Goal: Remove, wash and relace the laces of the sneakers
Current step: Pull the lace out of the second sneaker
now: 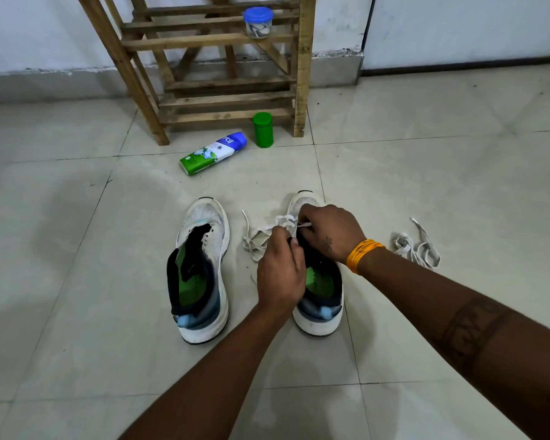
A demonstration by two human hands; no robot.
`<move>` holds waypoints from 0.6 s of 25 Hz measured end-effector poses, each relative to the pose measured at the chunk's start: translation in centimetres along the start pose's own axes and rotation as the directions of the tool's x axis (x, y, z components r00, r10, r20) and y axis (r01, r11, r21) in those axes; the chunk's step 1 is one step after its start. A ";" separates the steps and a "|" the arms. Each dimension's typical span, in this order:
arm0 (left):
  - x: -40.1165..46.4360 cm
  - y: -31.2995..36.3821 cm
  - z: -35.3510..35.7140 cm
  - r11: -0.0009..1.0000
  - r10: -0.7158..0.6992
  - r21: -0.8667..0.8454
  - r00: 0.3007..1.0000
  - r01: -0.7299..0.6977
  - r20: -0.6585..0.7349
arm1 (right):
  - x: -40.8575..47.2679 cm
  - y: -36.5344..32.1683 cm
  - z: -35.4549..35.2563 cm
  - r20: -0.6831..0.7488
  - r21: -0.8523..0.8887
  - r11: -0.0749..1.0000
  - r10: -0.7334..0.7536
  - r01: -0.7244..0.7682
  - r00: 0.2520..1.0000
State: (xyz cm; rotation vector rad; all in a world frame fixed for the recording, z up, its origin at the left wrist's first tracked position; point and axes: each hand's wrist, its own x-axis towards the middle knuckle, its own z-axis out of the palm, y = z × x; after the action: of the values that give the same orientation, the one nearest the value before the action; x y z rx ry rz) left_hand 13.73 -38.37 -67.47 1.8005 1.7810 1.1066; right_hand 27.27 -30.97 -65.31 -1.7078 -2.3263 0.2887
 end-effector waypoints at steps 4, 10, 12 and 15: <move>-0.2 -0.5 0.1 1.000 -0.024 0.008 1.000 0.024 -0.010 | 0.3 -0.1 0.2 -0.038 -0.205 0.978 0.022 -0.030 0.999; -0.2 0.0 0.2 0.999 -0.025 0.045 1.000 0.025 0.007 | 0.6 3.0 -2.6 -0.068 -0.146 0.939 0.305 -0.312 0.950; -0.2 0.2 0.4 0.999 -0.014 0.034 1.000 0.013 0.006 | 0.5 0.9 -2.6 0.012 -0.235 0.970 0.070 -0.065 0.997; 0.0 0.3 0.5 0.999 -0.010 0.039 1.000 0.010 -0.004 | 0.3 -1.0 -1.8 0.106 -0.314 0.935 -0.139 0.166 0.985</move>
State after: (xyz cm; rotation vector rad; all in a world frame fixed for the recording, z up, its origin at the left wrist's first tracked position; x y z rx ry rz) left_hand 14.30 -38.27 -67.53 1.8110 1.8239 1.0798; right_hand 26.89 -30.97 -63.27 -1.6615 -2.6708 -0.0573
